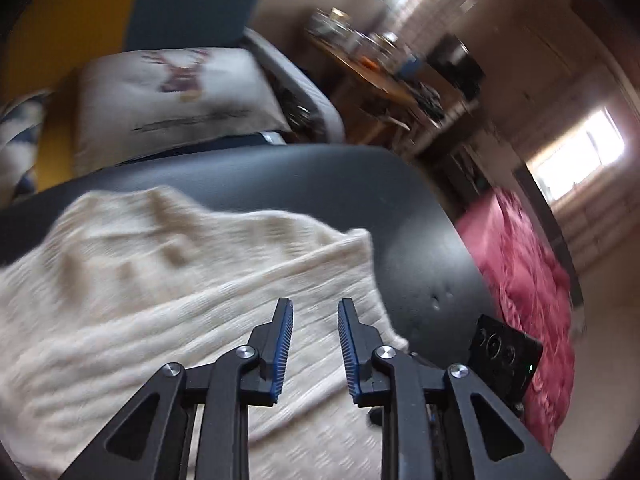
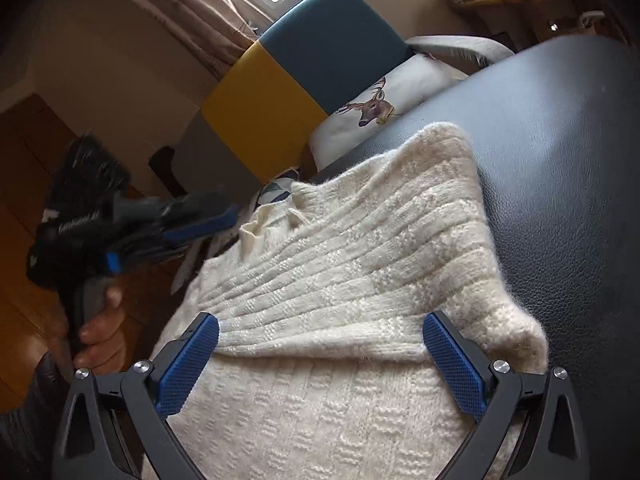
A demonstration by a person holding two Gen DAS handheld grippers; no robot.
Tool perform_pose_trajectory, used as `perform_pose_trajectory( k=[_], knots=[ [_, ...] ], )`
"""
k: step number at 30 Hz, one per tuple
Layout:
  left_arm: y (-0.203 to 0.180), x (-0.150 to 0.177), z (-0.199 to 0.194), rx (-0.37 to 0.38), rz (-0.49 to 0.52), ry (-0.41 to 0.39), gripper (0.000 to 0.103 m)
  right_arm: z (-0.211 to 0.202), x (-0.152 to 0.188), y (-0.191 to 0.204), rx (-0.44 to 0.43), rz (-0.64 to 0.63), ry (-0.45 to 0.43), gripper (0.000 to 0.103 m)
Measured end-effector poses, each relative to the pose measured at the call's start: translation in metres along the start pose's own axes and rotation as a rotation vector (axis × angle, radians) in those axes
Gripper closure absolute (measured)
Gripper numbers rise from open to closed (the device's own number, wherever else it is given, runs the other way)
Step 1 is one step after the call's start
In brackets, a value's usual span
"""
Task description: Fold clothes
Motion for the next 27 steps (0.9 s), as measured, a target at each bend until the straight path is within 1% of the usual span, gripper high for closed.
perform_pose_trajectory(
  k=[3, 5, 7, 9, 11, 13, 16, 17, 20, 24, 27],
  knots=[
    [-0.019, -0.024, 0.03, 0.005, 0.111, 0.072, 0.077, -0.002, -0.001, -0.004, -0.042, 0.022, -0.005, 0.0],
    [-0.024, -0.036, 0.041, -0.035, 0.187, 0.102, 0.077, -0.001, -0.001, -0.003, -0.046, 0.02, -0.005, 0.0],
    [-0.025, -0.047, 0.055, -0.029, 0.253, 0.153, 0.077, 0.0, 0.0, -0.003, -0.049, 0.019, -0.006, 0.0],
    [-0.023, -0.053, 0.07, 0.008, 0.288, 0.219, 0.077, 0.001, 0.0, -0.002, -0.052, 0.017, -0.006, 0.0],
    [-0.022, -0.058, 0.081, 0.045, 0.303, 0.253, 0.077, 0.002, 0.0, -0.002, -0.056, 0.015, -0.007, 0.0],
    [-0.021, -0.064, 0.09, 0.084, 0.309, 0.268, 0.077, 0.002, 0.001, -0.001, -0.059, 0.013, -0.008, 0.0],
    [-0.021, -0.068, 0.098, 0.167, 0.326, 0.29, 0.074, 0.003, 0.001, -0.001, -0.063, 0.012, -0.009, 0.0],
    [-0.018, -0.069, 0.103, 0.171, 0.328, 0.299, 0.074, 0.003, 0.001, -0.001, -0.063, 0.011, -0.01, 0.0],
    [-0.007, -0.067, 0.115, 0.205, 0.302, 0.345, 0.074, 0.004, 0.002, -0.001, -0.061, 0.009, -0.014, 0.0],
    [0.001, -0.06, 0.127, 0.297, 0.282, 0.401, 0.073, 0.004, 0.001, -0.002, -0.061, 0.01, -0.018, 0.0],
    [0.004, -0.054, 0.135, 0.328, 0.266, 0.415, 0.073, 0.005, 0.002, -0.001, -0.055, 0.006, -0.02, 0.0]
  ],
)
Point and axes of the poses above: each gripper's, at about its wrist camera, not at the fingertips, and z roughly the way its jaws point, y to its left, x to its underside, the point moved 3 cm from there along z, roughly the way its jaws point, and after that the axes turned 13 degrees about z, right-handed, at the moved point
